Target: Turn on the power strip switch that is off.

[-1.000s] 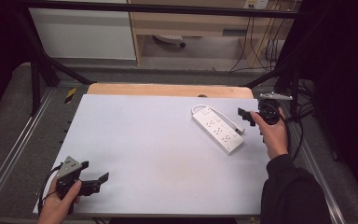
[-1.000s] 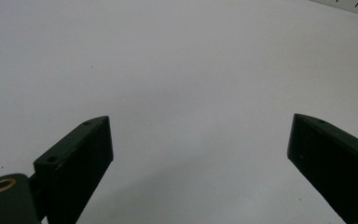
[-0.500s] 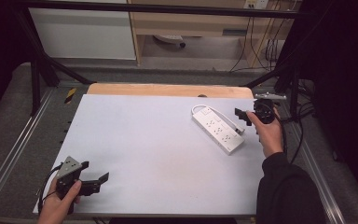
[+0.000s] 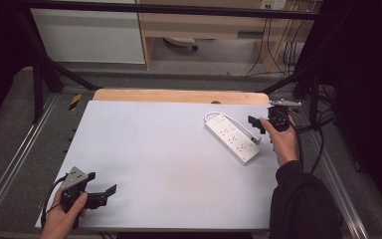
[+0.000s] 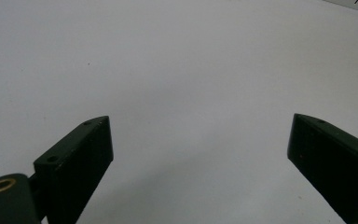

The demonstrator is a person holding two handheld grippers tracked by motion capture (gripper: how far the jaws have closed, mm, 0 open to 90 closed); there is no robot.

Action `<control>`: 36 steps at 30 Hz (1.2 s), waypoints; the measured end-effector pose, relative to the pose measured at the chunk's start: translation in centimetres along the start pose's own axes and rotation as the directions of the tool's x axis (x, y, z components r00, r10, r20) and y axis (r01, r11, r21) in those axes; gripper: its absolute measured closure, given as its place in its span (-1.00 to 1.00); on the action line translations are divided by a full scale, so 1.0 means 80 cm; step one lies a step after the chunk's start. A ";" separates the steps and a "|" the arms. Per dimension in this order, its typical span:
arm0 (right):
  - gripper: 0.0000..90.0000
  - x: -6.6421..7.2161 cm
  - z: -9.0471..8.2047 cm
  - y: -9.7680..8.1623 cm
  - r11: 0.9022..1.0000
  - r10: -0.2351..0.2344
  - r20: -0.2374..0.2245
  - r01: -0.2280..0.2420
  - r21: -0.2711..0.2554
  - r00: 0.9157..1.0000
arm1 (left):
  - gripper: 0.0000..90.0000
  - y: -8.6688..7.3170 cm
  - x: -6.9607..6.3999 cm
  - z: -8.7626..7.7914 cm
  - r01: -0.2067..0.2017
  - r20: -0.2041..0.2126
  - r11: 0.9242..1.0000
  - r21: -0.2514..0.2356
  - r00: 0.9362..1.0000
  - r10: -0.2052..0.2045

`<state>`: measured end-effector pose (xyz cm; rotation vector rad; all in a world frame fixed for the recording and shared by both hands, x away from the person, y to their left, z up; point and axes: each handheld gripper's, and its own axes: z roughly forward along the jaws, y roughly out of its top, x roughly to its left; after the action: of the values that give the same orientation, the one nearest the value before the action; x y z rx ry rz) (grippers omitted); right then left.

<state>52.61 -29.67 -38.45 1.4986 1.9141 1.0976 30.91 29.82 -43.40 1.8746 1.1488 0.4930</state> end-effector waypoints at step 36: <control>0.96 0.028 0.024 -0.007 0.997 -0.061 -0.061 0.058 -0.052 0.996 | -0.85 0.000 0.000 0.000 0.002 0.002 1.000 0.000 1.000 -0.002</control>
<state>53.12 -27.01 -39.78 1.3864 1.9453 1.1703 30.93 29.84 -43.41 1.8728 1.1498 0.4902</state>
